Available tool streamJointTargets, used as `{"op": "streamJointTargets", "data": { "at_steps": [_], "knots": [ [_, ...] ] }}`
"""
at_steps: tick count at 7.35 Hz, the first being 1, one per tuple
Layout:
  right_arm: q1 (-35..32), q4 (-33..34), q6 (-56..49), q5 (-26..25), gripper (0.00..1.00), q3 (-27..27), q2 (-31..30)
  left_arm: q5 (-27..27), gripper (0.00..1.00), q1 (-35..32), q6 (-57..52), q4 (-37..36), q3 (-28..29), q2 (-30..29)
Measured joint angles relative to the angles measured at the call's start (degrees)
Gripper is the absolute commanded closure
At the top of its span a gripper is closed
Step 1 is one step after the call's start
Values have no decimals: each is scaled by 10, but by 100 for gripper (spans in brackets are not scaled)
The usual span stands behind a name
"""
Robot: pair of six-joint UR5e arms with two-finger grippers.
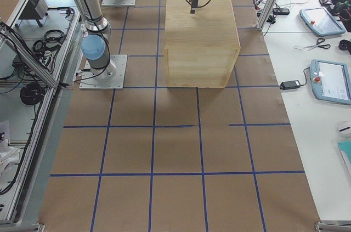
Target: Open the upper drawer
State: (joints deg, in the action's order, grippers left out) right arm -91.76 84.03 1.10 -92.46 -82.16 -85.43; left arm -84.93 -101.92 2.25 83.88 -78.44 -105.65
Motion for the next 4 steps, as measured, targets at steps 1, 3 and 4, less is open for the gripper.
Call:
{"op": "streamJointTargets", "data": {
  "at_steps": [1,3,4],
  "knots": [
    [0,0,0,0,0,0,0,-6,0,20,-7,20,11,16],
    [0,0,0,0,0,1,0,-8,0,67,-11,40,15,44],
    [0,0,0,0,0,1,0,-9,0,97,-15,56,15,59]
  ]
}}
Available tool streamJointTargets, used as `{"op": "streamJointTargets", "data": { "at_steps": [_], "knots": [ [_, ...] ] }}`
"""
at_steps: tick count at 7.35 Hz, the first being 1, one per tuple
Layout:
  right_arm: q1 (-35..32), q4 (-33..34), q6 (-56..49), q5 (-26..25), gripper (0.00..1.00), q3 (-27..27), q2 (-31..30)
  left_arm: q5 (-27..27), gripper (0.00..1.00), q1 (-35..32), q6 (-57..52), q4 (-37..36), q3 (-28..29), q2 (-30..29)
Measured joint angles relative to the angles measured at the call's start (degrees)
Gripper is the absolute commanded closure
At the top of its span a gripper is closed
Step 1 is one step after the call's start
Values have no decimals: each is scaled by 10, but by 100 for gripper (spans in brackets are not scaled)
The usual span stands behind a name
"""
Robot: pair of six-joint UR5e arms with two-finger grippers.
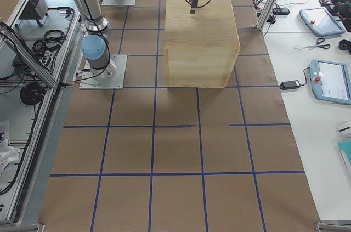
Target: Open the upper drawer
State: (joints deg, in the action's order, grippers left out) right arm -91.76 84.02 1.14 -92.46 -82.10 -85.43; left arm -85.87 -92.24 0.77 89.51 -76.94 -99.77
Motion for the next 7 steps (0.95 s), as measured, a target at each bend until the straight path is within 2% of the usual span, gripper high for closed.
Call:
{"op": "streamJointTargets", "data": {
  "at_steps": [3,7],
  "knots": [
    [0,0,0,0,0,0,0,-19,0,66,-43,35,-18,35],
    [0,0,0,0,0,0,0,-46,0,74,-54,39,-70,65]
  ]
}}
